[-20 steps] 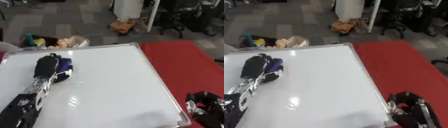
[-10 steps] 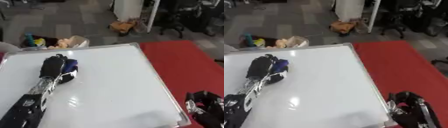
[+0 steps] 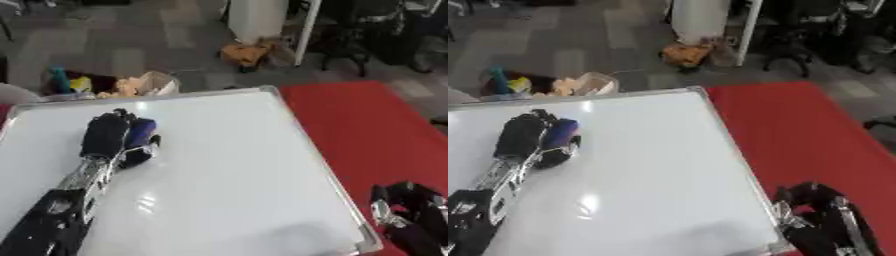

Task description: Wipe the whiteboard clean with a brush.

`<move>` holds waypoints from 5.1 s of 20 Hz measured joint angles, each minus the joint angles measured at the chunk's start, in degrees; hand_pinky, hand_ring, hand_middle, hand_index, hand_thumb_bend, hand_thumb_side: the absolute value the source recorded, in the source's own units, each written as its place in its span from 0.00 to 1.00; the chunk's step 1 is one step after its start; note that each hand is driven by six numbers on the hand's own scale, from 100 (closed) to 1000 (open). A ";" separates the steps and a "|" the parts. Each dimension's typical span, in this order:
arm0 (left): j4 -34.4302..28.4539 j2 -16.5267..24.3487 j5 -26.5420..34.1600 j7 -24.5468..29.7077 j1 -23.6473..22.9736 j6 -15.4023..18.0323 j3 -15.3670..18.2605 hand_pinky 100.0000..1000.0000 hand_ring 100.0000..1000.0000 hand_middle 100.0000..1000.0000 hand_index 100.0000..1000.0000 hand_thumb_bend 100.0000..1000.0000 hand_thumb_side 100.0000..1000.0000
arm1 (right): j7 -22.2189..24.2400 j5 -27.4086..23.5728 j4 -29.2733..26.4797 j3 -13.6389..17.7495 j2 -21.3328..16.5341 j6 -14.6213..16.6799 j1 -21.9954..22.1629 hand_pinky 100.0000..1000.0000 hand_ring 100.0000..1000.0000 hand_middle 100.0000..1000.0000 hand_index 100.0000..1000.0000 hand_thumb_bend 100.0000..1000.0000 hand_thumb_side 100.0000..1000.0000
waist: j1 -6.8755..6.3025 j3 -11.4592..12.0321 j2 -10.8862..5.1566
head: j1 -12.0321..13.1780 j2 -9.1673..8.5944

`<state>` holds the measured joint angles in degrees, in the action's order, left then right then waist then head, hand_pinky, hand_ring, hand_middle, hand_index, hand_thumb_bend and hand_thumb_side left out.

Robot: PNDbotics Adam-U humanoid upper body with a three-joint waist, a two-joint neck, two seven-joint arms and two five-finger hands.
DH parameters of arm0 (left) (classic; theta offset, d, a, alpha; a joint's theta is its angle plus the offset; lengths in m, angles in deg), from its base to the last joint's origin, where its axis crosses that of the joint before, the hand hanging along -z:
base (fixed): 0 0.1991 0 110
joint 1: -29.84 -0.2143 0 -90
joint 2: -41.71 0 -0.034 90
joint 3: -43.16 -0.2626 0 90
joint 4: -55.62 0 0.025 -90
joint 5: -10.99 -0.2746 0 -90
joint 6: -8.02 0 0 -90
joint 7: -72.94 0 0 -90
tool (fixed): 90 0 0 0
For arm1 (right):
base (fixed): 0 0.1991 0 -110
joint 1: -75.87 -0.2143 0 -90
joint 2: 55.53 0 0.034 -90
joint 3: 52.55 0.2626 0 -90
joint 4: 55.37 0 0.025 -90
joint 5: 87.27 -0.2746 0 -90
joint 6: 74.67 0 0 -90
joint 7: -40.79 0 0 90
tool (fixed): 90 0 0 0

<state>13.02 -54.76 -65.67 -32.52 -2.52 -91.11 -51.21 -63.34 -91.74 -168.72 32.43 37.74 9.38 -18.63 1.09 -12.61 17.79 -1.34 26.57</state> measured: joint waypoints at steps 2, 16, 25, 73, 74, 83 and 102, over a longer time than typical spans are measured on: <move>0.00 0.00 -0.16 -0.08 -0.09 -0.56 0.00 0.40 0.39 0.48 0.63 0.83 0.65 | 0.03 0.00 0.00 0.00 0.00 0.02 0.00 0.09 0.42 0.29 0.43 0.00 0.00 | 0.08 0.13 0.00 | -0.02 0.00; 0.34 1.53 -0.26 -0.02 -1.15 -4.14 1.30 0.40 0.39 0.47 0.63 0.67 0.55 | 0.04 0.00 0.00 0.04 0.00 0.05 0.40 0.08 0.42 0.29 0.43 0.00 0.00 | 0.31 1.04 -0.18 | -0.80 0.02; 1.27 5.67 2.30 -1.51 -2.47 -7.30 3.16 0.39 0.38 0.41 0.62 0.36 0.40 | -0.21 0.00 0.02 0.09 0.00 0.09 0.50 0.08 0.42 0.29 0.43 0.00 0.00 | 0.29 1.68 -0.31 | -1.52 0.05; -30.71 11.40 23.38 7.78 -9.97 12.14 -21.55 0.28 0.34 0.28 0.43 0.11 0.20 | -0.52 -0.06 0.22 0.40 -0.42 0.16 0.99 0.09 0.42 0.29 0.43 0.00 0.01 | -0.25 2.85 -1.28 | -2.66 0.59; -32.24 12.02 24.15 8.69 -10.57 12.91 -22.07 0.28 0.34 0.28 0.43 0.12 0.20 | -0.56 -0.07 0.23 0.40 -0.54 0.17 1.00 0.09 0.42 0.29 0.43 0.00 0.01 | -0.25 2.90 -1.30 | -2.77 0.59; -42.84 15.58 29.40 17.93 -14.04 14.02 -25.71 0.29 0.35 0.28 0.45 0.16 0.23 | -0.84 -0.08 0.34 0.47 -0.73 0.16 1.44 0.09 0.42 0.29 0.43 0.00 0.01 | -0.46 3.31 -1.74 | -3.54 0.86; -50.72 17.75 38.96 30.18 -19.64 17.32 -23.73 0.44 0.49 0.44 0.59 0.87 0.79 | -1.12 -0.08 0.70 0.74 -0.77 0.17 1.48 0.09 0.41 0.29 0.43 0.00 0.01 | -0.57 4.18 -1.96 | -4.45 1.18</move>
<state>-37.70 -37.01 -26.71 -2.34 -22.16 -73.79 -74.93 -64.46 -91.82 -168.01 33.18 36.97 9.55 -17.15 0.52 -8.43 15.84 -5.79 27.75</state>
